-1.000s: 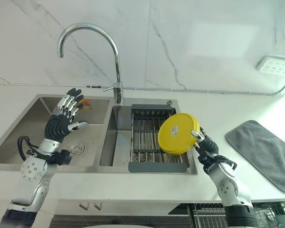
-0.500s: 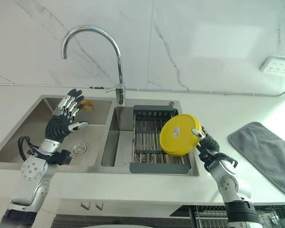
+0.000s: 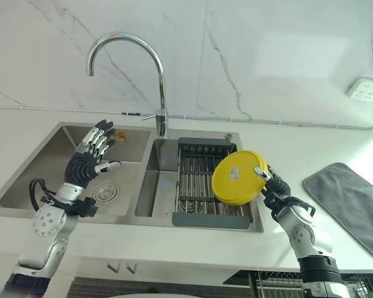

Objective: Place the dishes in the dishwasher.

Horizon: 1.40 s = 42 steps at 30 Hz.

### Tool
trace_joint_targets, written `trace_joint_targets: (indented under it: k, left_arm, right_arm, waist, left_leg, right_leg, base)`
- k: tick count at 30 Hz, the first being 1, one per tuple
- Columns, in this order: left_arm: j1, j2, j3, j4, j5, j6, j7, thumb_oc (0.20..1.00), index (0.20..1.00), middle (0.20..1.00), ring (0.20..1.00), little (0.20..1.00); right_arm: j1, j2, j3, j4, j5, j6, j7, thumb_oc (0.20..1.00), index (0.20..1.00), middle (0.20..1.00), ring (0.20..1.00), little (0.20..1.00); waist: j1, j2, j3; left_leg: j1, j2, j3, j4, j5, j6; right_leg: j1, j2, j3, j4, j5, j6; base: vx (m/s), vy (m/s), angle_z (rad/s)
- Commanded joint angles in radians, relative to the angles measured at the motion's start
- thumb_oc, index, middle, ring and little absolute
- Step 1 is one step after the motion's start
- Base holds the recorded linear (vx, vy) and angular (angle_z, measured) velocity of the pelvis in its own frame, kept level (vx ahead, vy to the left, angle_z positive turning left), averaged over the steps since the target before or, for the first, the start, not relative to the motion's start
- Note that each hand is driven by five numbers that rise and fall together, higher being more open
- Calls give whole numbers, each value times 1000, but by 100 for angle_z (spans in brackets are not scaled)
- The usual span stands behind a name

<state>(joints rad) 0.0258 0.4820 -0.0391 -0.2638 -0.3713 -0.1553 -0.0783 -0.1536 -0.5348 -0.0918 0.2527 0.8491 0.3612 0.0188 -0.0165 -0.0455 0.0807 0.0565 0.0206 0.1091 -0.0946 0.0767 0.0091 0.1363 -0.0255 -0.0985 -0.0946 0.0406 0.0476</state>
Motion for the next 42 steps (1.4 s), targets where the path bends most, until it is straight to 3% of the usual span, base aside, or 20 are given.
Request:
trace_joint_targets:
  k: [1, 9, 10, 11, 12, 14, 15, 19, 28, 42]
  left_arm:
    - [-107, 33, -18, -4, 15, -30, 13, 1000, 1000, 1000, 1000, 1000]
    - [-106, 40, -25, -9, 12, -29, 16, 1000, 1000, 1000, 1000, 1000]
    - [-106, 40, -26, -10, 12, -27, 18, 1000, 1000, 1000, 1000, 1000]
    - [-107, 41, -27, -12, 12, -25, 19, 1000, 1000, 1000, 1000, 1000]
    - [-107, 41, -28, -14, 11, -22, 20, 1000, 1000, 1000, 1000, 1000]
    - [-109, 43, -31, -17, 11, -17, 25, 1000, 1000, 1000, 1000, 1000]
    - [-111, 43, -34, -16, 10, -18, 27, 1000, 1000, 1000, 1000, 1000]
    - [-108, 44, -42, -23, 11, -14, 35, 1000, 1000, 1000, 1000, 1000]
    - [-111, 45, -52, -14, 14, -24, 44, 1000, 1000, 1000, 1000, 1000]
    - [-65, 29, -10, 10, 10, -65, 22, 1000, 1000, 1000, 1000, 1000]
  right_arm:
    - [-112, 20, 60, 67, -2, 34, 55, 1000, 1000, 1000, 1000, 1000]
    - [-125, 2, 90, 92, -80, 59, 73, 1000, 1000, 1000, 1000, 1000]
    - [-127, -1, 92, 94, -90, 63, 75, 953, 953, 953, 953, 953]
    - [-130, -7, 97, 96, -103, 68, 78, 821, 821, 821, 821, 821]
    - [-133, -12, 103, 98, -115, 71, 82, 520, 520, 520, 520, 520]
    - [-140, -18, 114, 102, -146, 79, 82, 228, 228, 228, 228, 228]
    - [-142, -21, 120, 108, -156, 76, 86, 200, 200, 200, 200, 200]
    - [-151, -38, 155, 113, -246, 98, 134, 200, 200, 200, 200, 200]
    - [-163, -24, 171, 117, -230, 56, 84, 200, 200, 200, 200, 200]
    - [-68, 144, 45, -37, 124, -145, 25, 200, 200, 200, 200, 200]
  waist:
    - [56, -2, 12]
    - [63, -5, 15]
    - [63, -5, 15]
    - [64, -6, 15]
    - [65, -7, 16]
    - [67, -8, 17]
    - [67, -8, 18]
    - [71, -11, 21]
    - [75, -10, 28]
    - [56, 13, 21]
  left_leg:
    - [74, 34, 8, 7, -123, -33]
    - [75, 32, 5, 7, -124, -32]
    - [75, 32, 5, 7, -124, -33]
    - [75, 32, 4, 7, -124, -33]
    - [75, 32, 4, 7, -124, -32]
    - [75, 32, 4, 7, -124, -32]
    - [75, 31, 4, 7, -124, -32]
    - [73, 31, 1, 7, -123, -32]
    - [74, 31, 2, 7, -125, -31]
    - [80, 51, 29, 7, -121, -38]
  right_leg:
    - [21, -12, -74, 7, -61, 40]
    - [22, -12, -78, 7, -60, 39]
    - [22, -12, -78, 7, -61, 40]
    - [23, -12, -78, 7, -61, 40]
    - [23, -12, -79, 7, -61, 39]
    - [23, -11, -78, 7, -61, 39]
    - [23, -11, -79, 7, -61, 39]
    - [22, -11, -79, 7, -60, 39]
    - [22, -13, -82, 7, -59, 41]
    - [23, -5, -90, 7, -67, 35]
  base:
    - [2, 5, 3]
    - [-2, 4, 7]
    - [0, 0, 0]
    - [0, 0, 0]
    - [0, 0, 0]
    - [0, 0, 0]
    - [0, 0, 0]
    - [0, 0, 0]
    - [-2, 0, 0]
    - [4, -26, 1]
